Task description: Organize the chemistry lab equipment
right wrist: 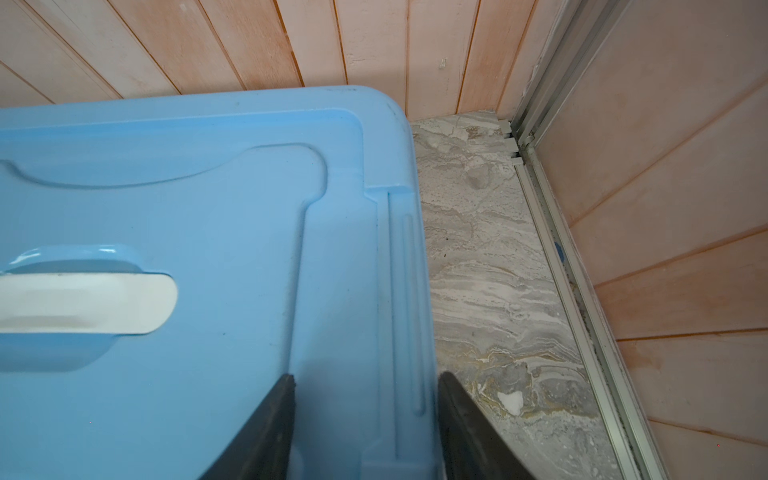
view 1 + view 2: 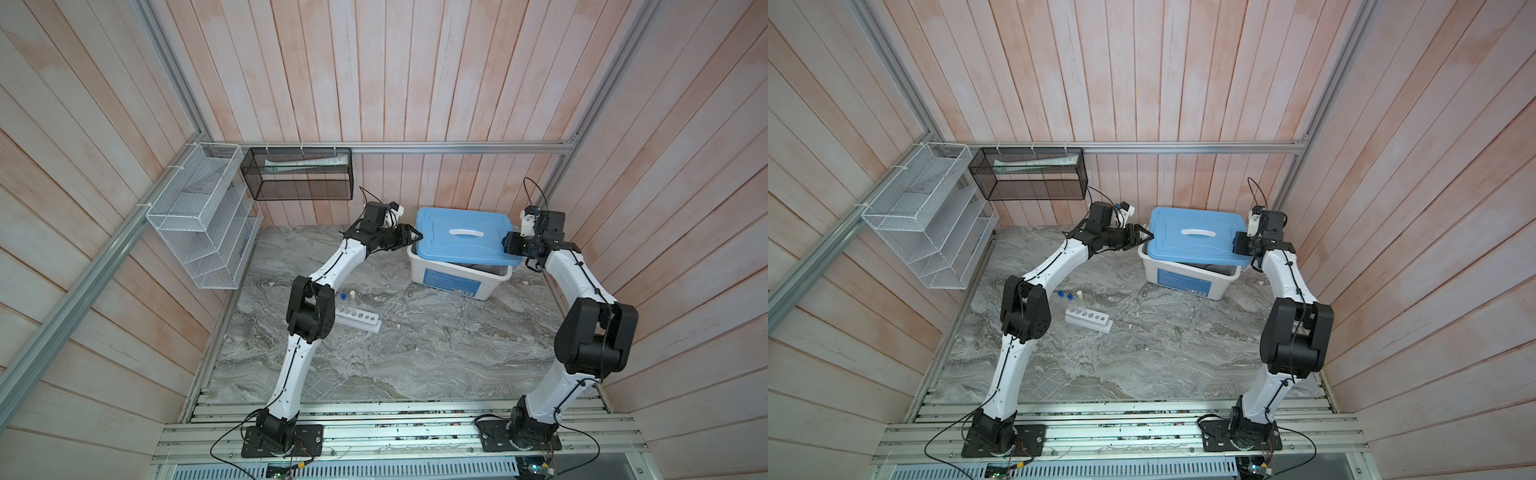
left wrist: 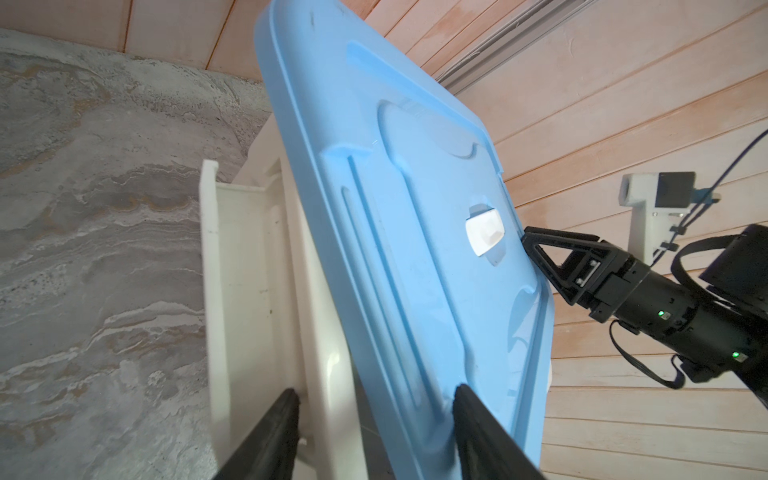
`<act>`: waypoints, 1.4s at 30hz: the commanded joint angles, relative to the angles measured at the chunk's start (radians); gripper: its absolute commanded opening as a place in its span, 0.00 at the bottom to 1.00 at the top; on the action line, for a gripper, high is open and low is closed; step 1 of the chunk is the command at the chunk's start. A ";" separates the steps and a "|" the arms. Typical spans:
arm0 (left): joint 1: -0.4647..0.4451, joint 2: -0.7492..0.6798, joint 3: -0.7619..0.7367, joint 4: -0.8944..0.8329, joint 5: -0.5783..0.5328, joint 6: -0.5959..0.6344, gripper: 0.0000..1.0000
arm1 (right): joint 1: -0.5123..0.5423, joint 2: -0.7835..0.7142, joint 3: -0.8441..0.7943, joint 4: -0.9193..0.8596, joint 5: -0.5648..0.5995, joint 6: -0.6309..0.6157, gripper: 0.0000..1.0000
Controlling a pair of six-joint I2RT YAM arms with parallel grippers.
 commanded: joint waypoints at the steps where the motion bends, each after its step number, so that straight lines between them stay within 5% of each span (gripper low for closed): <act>1: -0.006 -0.006 -0.026 0.030 0.026 -0.006 0.61 | 0.004 -0.034 -0.038 -0.097 -0.044 0.016 0.55; 7: -0.004 -0.020 -0.062 0.049 0.031 -0.007 0.61 | 0.005 -0.039 -0.043 -0.109 -0.022 0.030 0.56; 11: -0.001 -0.036 -0.088 0.059 0.030 -0.002 0.61 | -0.002 -0.020 -0.016 -0.097 -0.016 0.026 0.65; 18: 0.005 -0.051 -0.108 0.056 0.024 0.005 0.61 | -0.041 0.084 0.110 -0.092 -0.134 0.032 0.74; 26: 0.010 -0.053 -0.106 0.040 0.014 0.012 0.61 | -0.064 0.180 0.200 -0.110 -0.293 0.029 0.72; 42: 0.009 -0.051 -0.138 0.086 0.030 -0.011 0.61 | -0.075 0.033 0.066 -0.050 -0.318 0.096 0.62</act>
